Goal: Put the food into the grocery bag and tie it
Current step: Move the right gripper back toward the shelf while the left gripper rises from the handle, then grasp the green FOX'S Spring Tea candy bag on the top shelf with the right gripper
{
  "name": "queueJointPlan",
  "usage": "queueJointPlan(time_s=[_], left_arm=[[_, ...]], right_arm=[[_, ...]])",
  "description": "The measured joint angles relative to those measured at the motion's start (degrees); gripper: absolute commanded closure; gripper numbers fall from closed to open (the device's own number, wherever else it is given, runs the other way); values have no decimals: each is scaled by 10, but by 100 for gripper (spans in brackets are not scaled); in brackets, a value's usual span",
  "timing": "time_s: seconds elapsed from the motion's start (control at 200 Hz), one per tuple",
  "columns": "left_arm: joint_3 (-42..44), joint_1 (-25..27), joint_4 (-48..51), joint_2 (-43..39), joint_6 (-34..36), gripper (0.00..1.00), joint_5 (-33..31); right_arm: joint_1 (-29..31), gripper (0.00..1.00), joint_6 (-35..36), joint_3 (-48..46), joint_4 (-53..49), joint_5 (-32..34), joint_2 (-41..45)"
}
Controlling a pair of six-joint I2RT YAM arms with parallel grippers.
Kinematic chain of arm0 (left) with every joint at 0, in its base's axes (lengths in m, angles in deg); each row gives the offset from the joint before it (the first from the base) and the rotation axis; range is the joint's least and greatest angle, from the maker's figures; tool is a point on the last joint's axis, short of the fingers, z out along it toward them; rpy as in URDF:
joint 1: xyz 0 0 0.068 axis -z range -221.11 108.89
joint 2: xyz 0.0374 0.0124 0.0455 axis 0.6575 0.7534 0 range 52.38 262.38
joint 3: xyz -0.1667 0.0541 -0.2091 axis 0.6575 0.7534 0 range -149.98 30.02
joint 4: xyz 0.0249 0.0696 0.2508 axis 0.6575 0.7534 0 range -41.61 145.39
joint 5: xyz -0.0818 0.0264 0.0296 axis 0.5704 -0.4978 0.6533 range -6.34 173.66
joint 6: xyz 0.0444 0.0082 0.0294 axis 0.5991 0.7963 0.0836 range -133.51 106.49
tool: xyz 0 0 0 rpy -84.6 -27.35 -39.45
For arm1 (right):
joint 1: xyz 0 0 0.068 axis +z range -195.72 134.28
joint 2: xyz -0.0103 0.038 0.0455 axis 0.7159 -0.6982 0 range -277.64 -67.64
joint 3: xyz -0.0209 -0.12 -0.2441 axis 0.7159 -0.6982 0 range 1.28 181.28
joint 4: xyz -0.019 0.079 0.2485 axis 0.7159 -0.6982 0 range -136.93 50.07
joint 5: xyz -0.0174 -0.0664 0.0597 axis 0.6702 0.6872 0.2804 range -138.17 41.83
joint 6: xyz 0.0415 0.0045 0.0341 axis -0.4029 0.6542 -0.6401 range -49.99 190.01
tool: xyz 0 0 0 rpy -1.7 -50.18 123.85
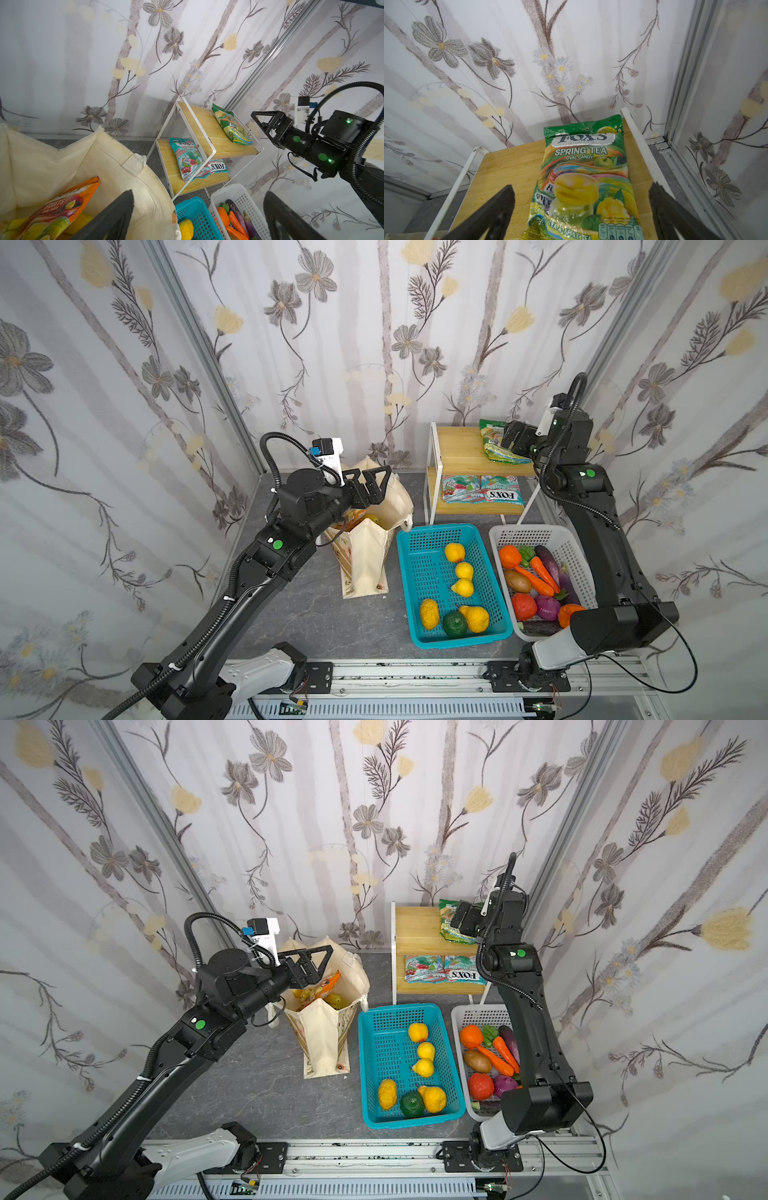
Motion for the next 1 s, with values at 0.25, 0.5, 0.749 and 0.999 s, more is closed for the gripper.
queueJointPlan(time_s=[0.25,0.5,0.749,0.999], left_arm=[[-14,1,1,28,7,0,25],[-16,2,-2,40,15,0,26],[-22,9,-3,63,15,0,30],[-32,19,-7,86,15,0,30]], right_arm=[[-2,0,13,66,-12,13,-61],[-4,0,31,178,-69,17,-159],[-4,1,43,215,-127,-11,-198],[31,2,62,217,-145,-44,-205]])
